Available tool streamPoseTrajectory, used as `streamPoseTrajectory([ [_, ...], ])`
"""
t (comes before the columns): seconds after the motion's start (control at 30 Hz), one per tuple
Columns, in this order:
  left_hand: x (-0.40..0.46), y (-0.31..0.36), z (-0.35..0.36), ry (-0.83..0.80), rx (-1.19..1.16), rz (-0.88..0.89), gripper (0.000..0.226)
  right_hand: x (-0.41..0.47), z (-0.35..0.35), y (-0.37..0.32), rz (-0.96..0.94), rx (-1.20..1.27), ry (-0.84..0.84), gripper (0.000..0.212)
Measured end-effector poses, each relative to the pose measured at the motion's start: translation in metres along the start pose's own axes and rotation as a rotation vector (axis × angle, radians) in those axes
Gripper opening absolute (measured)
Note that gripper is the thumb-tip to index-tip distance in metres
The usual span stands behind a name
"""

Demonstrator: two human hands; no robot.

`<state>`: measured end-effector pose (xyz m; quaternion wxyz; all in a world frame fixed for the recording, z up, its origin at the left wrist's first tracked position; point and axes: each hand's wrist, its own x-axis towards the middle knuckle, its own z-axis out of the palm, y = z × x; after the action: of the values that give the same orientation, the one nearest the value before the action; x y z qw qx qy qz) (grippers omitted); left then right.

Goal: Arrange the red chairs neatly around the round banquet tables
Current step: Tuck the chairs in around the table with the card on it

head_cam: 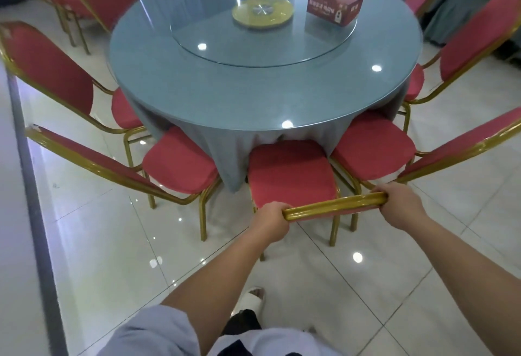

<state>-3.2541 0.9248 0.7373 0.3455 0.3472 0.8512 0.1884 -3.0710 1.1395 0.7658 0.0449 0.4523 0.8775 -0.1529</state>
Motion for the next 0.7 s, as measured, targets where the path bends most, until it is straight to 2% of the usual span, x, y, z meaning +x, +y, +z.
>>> streamPoseTrajectory([
  [0.23,-0.018,-0.028,-0.004,-0.032,0.063,-0.012,0.059,-0.019,0.018,-0.008,-0.010,0.001,-0.092,0.027],
  [0.37,-0.025,-0.043,-0.006,-0.036,0.087,-0.014,0.063,-0.022,0.030,-0.013,-0.026,-0.006,-0.085,0.034],
  [0.57,-0.008,-0.046,-0.033,0.009,0.074,-0.031,0.057,-0.002,0.028,-0.040,0.005,-0.008,-0.105,0.026],
  [0.7,-0.007,-0.034,-0.027,-0.019,0.075,-0.015,0.056,0.002,0.020,-0.028,0.010,0.017,-0.122,0.022],
])
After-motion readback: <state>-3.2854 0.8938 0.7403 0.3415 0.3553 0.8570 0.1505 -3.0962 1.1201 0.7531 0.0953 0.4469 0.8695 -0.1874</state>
